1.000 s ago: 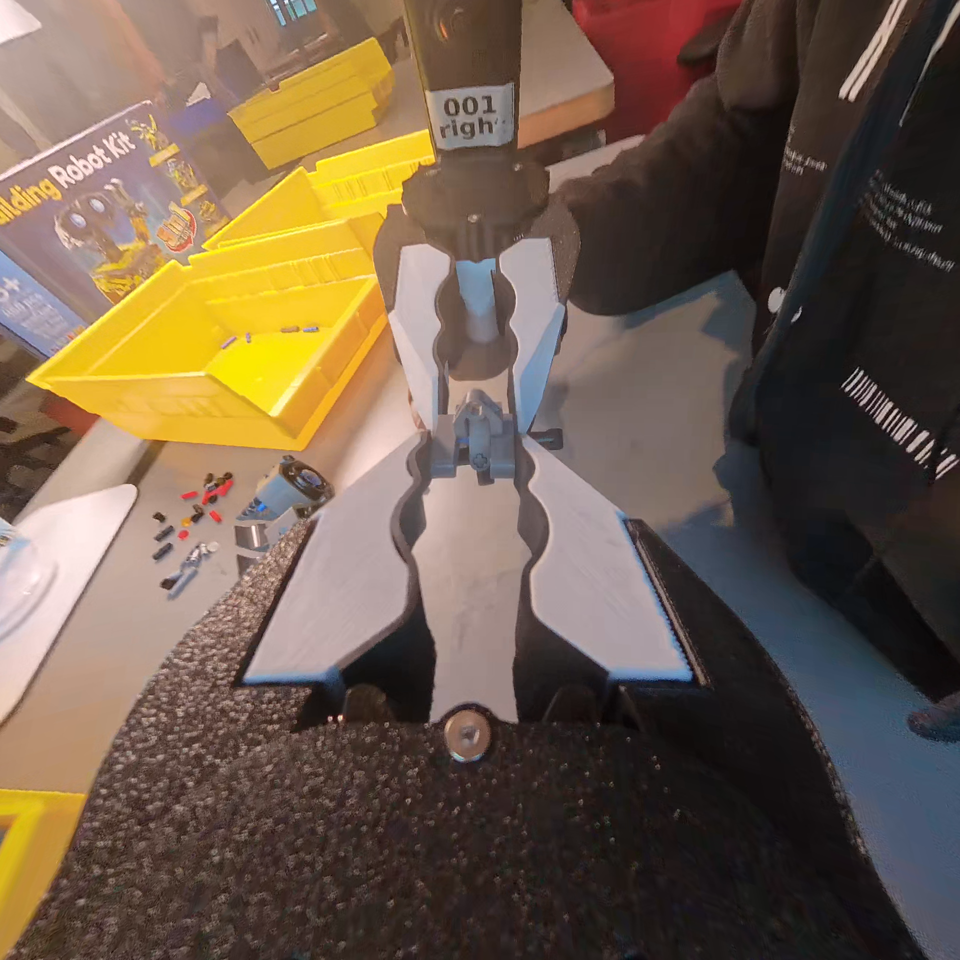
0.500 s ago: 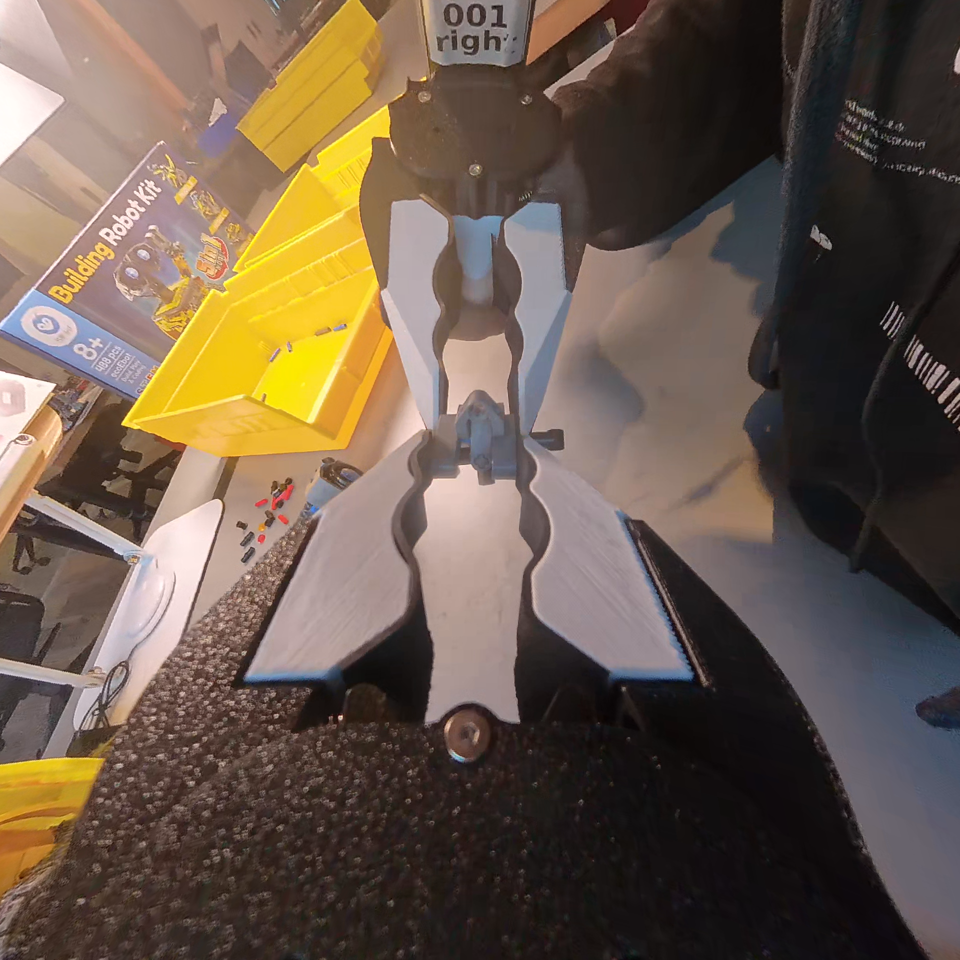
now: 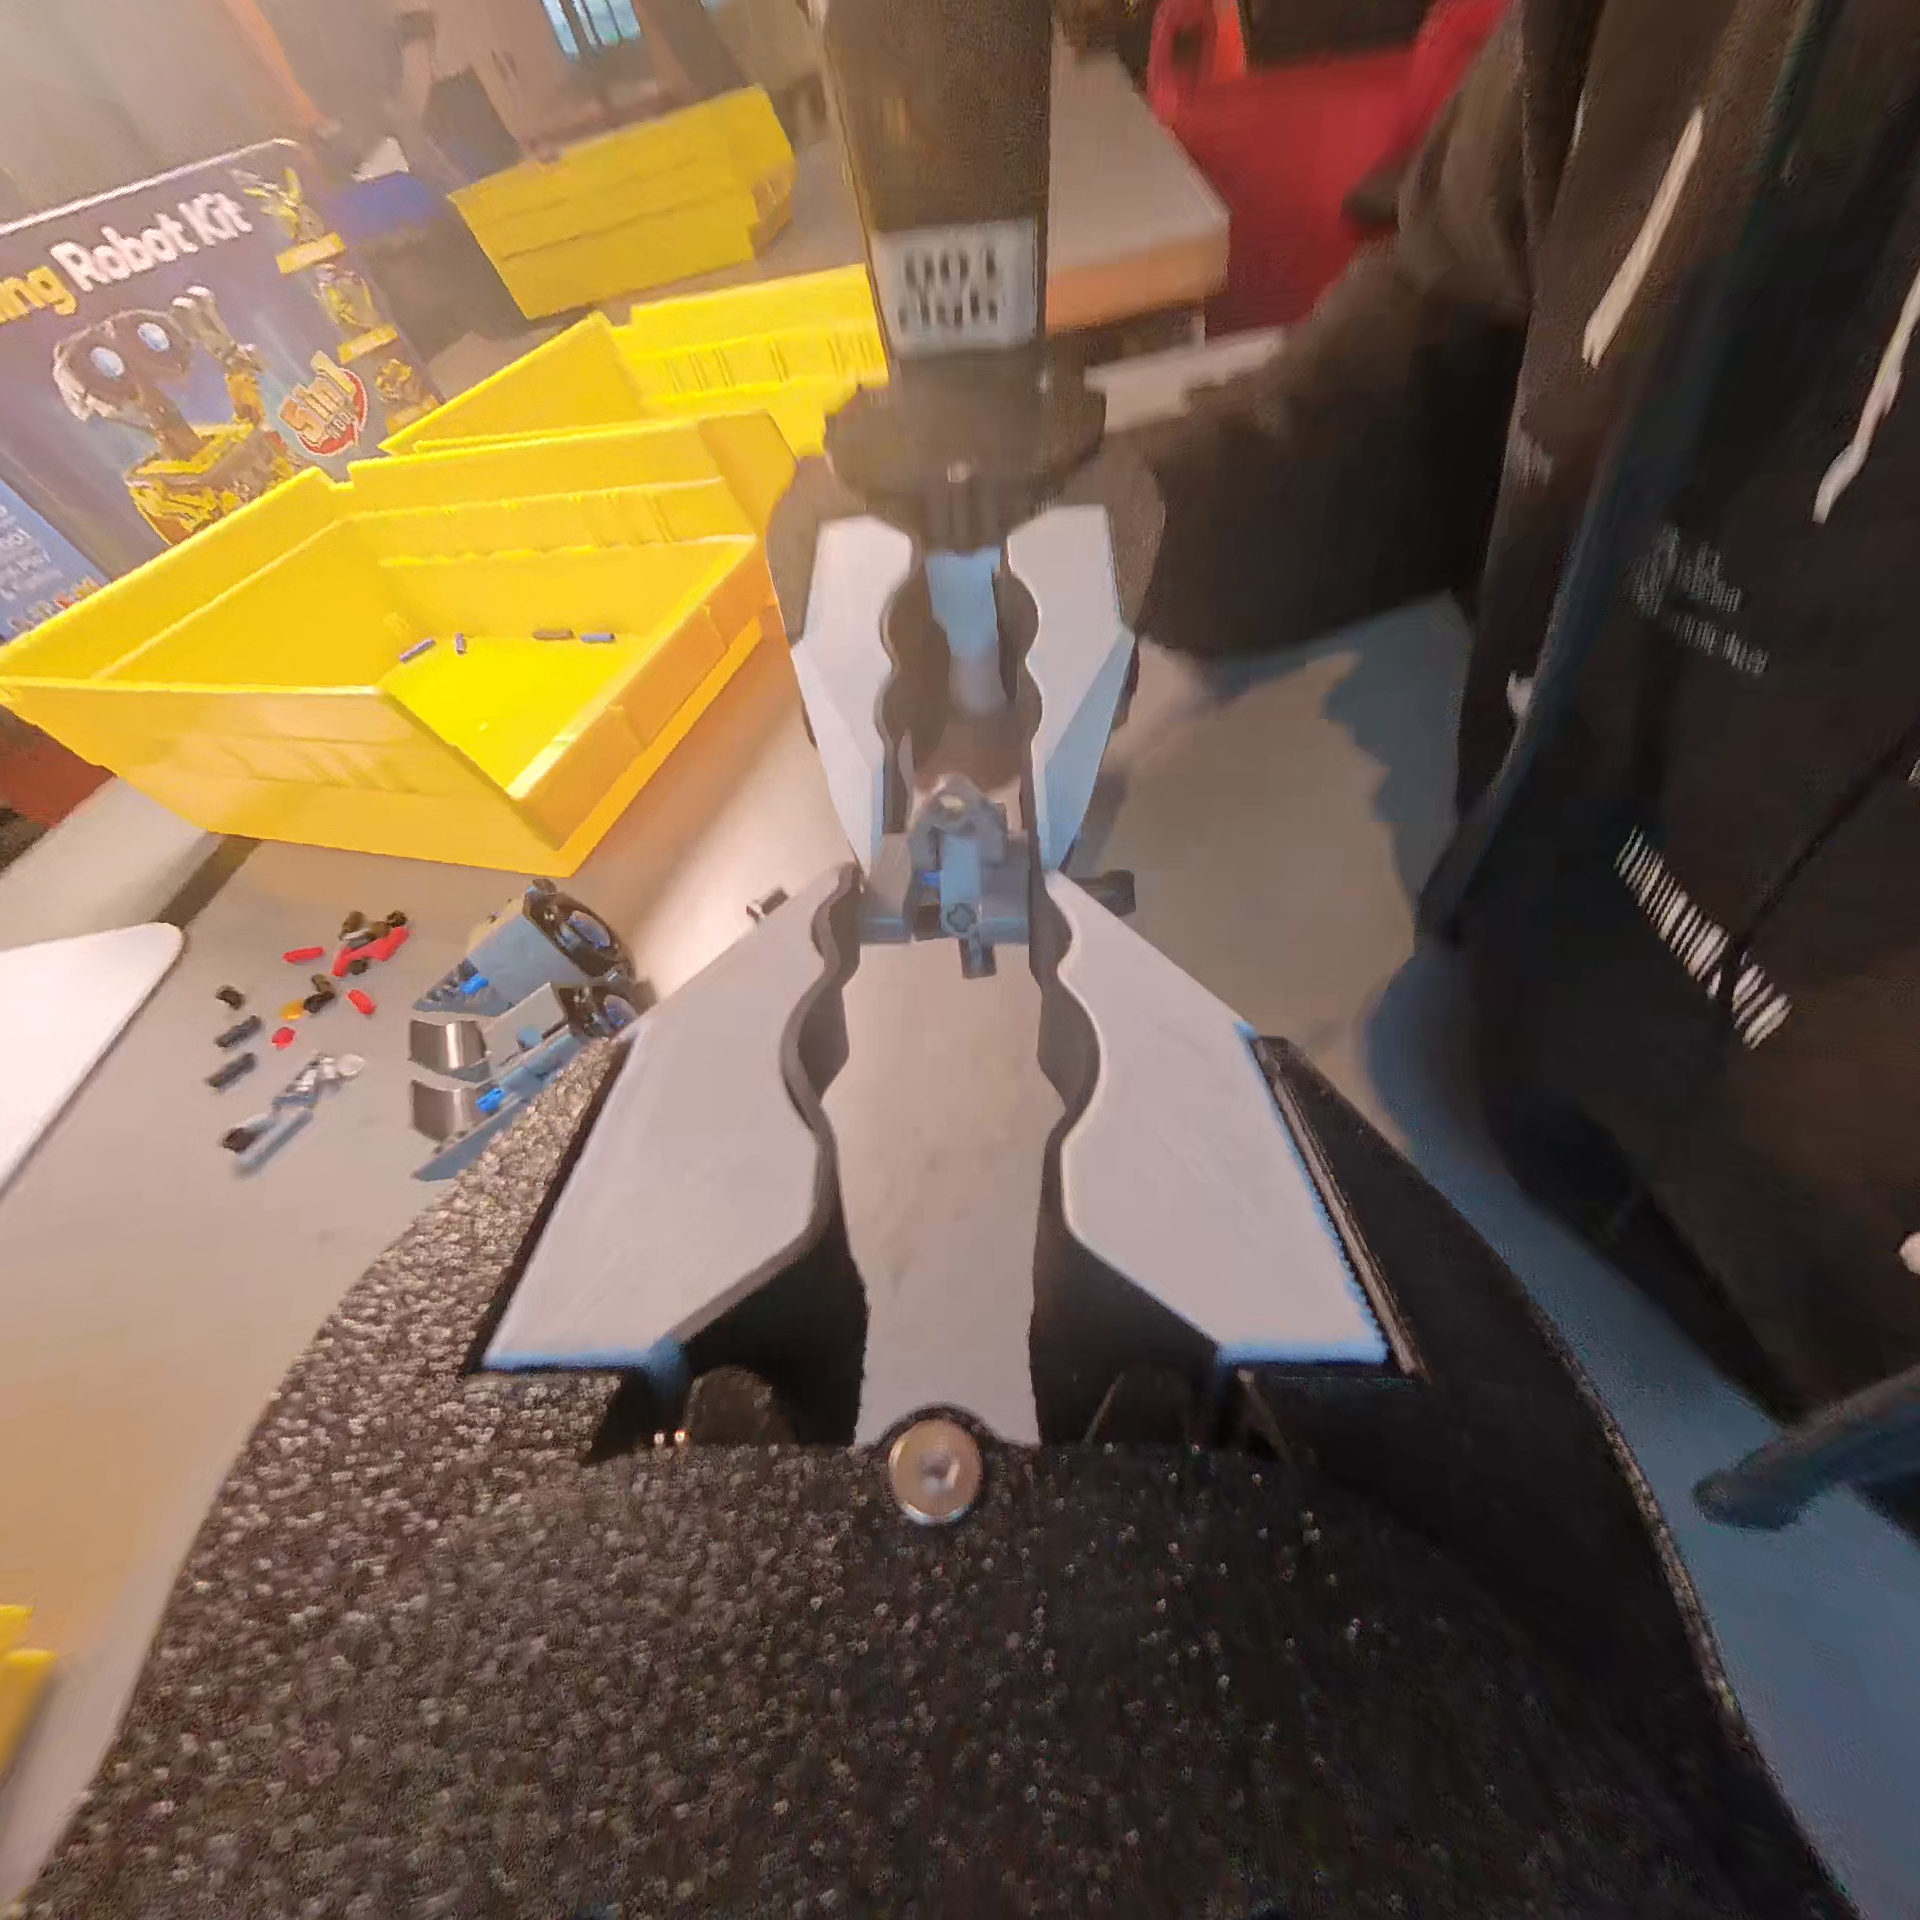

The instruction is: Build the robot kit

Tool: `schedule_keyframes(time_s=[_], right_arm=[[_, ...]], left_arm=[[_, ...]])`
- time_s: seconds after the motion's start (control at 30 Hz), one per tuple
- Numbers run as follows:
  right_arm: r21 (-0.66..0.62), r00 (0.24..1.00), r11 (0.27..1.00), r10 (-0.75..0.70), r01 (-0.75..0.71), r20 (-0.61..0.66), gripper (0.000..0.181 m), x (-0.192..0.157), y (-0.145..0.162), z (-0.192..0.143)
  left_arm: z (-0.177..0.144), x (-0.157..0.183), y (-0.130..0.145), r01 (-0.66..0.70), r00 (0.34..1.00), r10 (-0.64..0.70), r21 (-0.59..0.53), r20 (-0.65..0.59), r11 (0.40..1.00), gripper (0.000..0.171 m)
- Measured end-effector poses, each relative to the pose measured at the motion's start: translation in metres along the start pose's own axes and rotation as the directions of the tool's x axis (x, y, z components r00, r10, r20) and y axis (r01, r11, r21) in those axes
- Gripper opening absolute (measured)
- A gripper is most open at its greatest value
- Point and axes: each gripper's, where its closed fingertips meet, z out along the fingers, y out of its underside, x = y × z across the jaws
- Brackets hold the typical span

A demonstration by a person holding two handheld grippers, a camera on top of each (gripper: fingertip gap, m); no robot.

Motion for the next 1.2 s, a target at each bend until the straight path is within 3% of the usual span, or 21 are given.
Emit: schedule_keyframes(time_s=[0.1, 0.23, 0.43, 0.7, 0.87, 1.03, 1.2], right_arm=[[0.163, 0.967, 0.956, 0.229, -0.245, 0.112, 0.025, 0.004, -0.018, -0.004], [0.221, 0.934, 0.911, 0.317, -0.349, 0.167, 0.025, 0.005, -0.022, -0.002], [0.065, 0.934, 0.934, 0.344, -0.351, 0.101, 0.03, 0.017, -0.001, -0.007], [0.029, 0.797, 0.797, 0.6, -0.603, 0.073, 0.019, 0.027, 0.003, 0.002], [0.058, 0.696, 0.696, 0.707, -0.716, 0.125, 0.016, 0.029, 0.002, 0.003], [0.113, 0.515, 0.504, 0.811, -0.856, 0.279, 0.007, 0.03, -0.004, 0.002], [0.13, 0.465, 0.448, 0.826, -0.885, 0.318, 0.008, 0.032, -0.009, 0.003]], left_arm=[[-0.006, -0.006, -0.02, 0.177, 0.984, -0.17, 0.152, -0.053, 0.973, 0.031], [-0.005, -0.009, -0.03, 0.271, 0.963, -0.261, 0.2, -0.075, 0.942, 0.03], [0.0, -0.017, -0.001, 0.061, 0.991, -0.053, -0.059, 0.123, 0.996, 0.03], [0.002, -0.025, 0.016, -0.061, 0.971, 0.11, -0.223, 0.214, 0.973, 0.029], [0.001, -0.026, 0.014, -0.078, 0.964, 0.131, -0.226, 0.23, 0.971, 0.029], [-0.001, -0.028, 0.008, -0.063, 0.966, 0.106, -0.182, 0.236, 0.981, 0.029], [-0.003, -0.03, 0.004, -0.058, 0.966, 0.092, -0.146, 0.241, 0.988, 0.029]])
